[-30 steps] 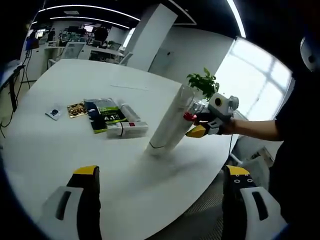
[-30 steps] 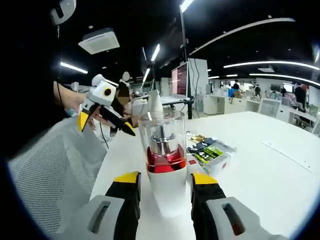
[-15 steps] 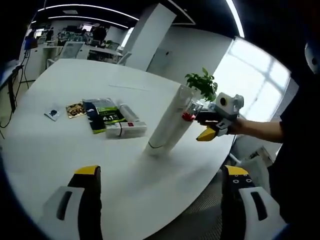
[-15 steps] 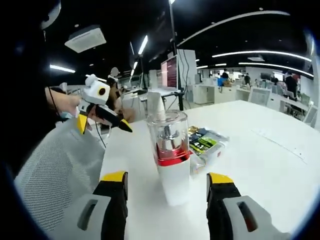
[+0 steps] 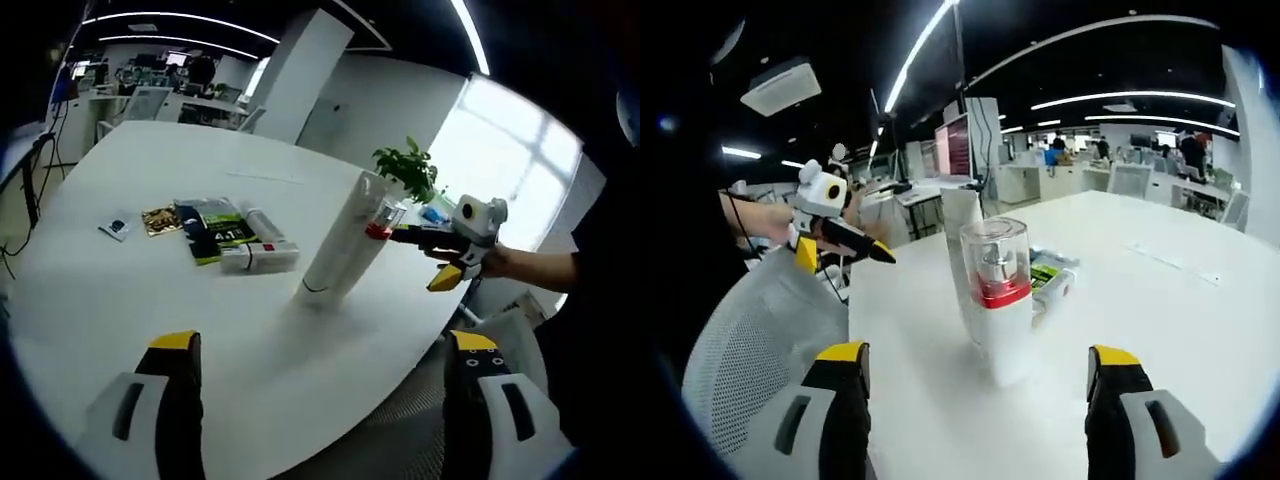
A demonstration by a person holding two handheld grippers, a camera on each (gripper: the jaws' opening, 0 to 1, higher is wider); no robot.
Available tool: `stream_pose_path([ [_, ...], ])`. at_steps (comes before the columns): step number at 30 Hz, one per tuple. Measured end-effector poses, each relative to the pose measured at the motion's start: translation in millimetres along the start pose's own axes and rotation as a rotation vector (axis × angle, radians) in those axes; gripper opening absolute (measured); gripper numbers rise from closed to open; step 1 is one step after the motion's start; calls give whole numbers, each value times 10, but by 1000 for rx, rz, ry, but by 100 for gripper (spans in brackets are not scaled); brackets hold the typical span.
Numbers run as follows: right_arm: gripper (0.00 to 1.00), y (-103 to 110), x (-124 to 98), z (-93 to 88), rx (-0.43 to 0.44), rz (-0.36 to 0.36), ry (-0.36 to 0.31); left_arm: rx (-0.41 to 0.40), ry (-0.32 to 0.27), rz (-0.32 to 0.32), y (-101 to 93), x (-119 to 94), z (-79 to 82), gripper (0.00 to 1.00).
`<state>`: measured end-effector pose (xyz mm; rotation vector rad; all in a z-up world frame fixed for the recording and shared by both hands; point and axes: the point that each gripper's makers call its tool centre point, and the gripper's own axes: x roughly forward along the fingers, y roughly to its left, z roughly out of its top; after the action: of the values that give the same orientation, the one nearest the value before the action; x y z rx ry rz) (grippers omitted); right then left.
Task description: Arrange the skincare products in the storage area until every visible bottle or jar stands upright without overlapping.
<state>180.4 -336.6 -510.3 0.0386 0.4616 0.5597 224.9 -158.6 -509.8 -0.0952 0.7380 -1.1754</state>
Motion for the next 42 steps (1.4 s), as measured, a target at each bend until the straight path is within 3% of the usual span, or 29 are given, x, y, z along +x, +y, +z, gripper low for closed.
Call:
stream_pose_path([
  [5,99,39,-86,-40,34,-36,-7,10,7,10,16,-46,-30,93],
  [17,99,199,-258,-114,97,-102,-7,47,30,30,60,-102,-84,93],
  [24,99,260,-388,-129,143,-175,-51,44,26,27,62,-102,-79,92],
  [30,99,242,-347,-282,185,-208,-37,44,23,20,59,-97,-79,92],
  [36,99,154,-314,-289,169,-242,-43,49,38,18,67,-84,-107,92],
  [42,99,248,-248,-319,130,-215,-17,55,62,9,70,-58,-134,91],
])
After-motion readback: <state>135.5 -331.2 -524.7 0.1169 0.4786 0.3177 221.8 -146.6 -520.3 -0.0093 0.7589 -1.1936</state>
